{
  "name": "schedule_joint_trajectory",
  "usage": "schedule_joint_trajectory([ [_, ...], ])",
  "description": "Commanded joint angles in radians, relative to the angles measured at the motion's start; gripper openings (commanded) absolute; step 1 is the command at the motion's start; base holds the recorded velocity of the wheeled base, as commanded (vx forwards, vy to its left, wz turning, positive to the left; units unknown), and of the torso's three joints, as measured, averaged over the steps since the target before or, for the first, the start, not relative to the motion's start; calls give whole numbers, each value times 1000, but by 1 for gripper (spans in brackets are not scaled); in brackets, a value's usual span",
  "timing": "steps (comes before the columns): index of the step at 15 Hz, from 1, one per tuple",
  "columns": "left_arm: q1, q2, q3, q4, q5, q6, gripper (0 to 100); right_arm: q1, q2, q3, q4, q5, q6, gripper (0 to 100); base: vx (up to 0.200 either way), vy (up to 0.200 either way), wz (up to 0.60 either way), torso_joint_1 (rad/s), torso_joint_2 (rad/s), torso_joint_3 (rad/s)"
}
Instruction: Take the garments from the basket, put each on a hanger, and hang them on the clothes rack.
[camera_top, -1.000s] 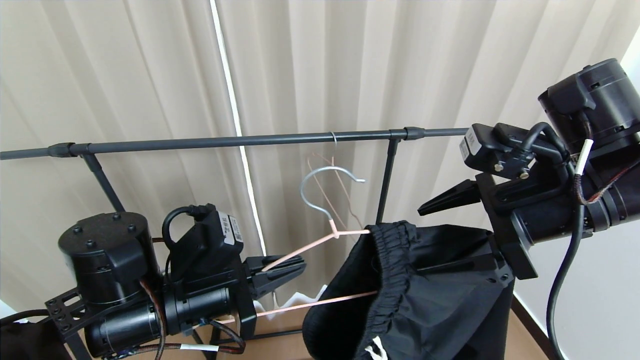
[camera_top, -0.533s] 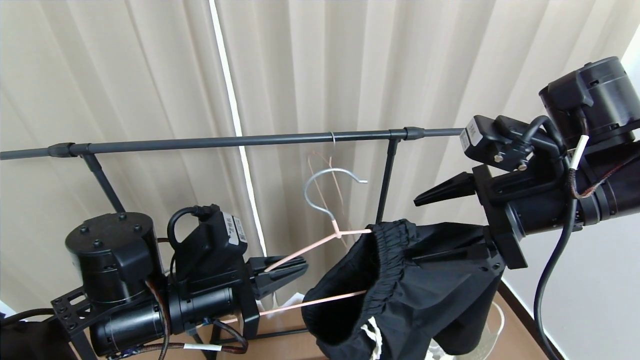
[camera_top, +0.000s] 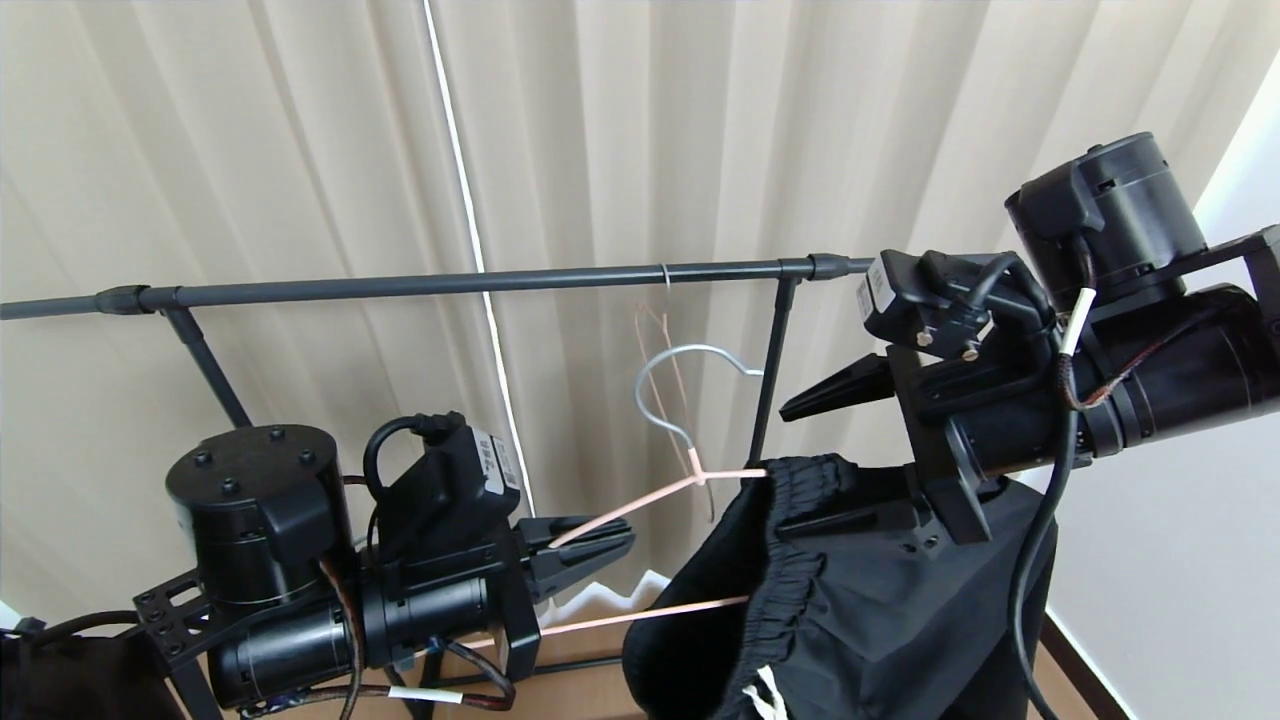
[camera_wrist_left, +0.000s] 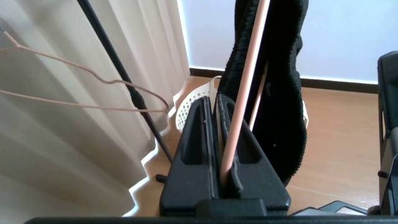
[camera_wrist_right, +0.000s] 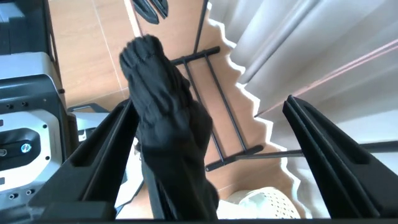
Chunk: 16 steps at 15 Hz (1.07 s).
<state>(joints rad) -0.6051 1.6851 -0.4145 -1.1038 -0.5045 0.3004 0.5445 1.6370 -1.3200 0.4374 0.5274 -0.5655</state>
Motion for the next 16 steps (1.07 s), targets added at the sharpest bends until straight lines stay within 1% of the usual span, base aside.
schedule_joint_trajectory([
  [1,-7,7,-3,-1,1,0,0,3,12,-2,1,0,-1,100,0,0,0,0,0,0],
  [4,-10,4,-3,-2,1,2,0,3,12,-2,0,0,-1,100,0,0,0,0,0,0],
  [5,-10,4,-3,-1,1,2,0,3,12,-2,0,0,-1,0,0,0,0,0,0,0],
  [16,-7,-2,0,-8,4,3,0,8,-5,4,6,0,3,0,0,0,0,0,0,0],
])
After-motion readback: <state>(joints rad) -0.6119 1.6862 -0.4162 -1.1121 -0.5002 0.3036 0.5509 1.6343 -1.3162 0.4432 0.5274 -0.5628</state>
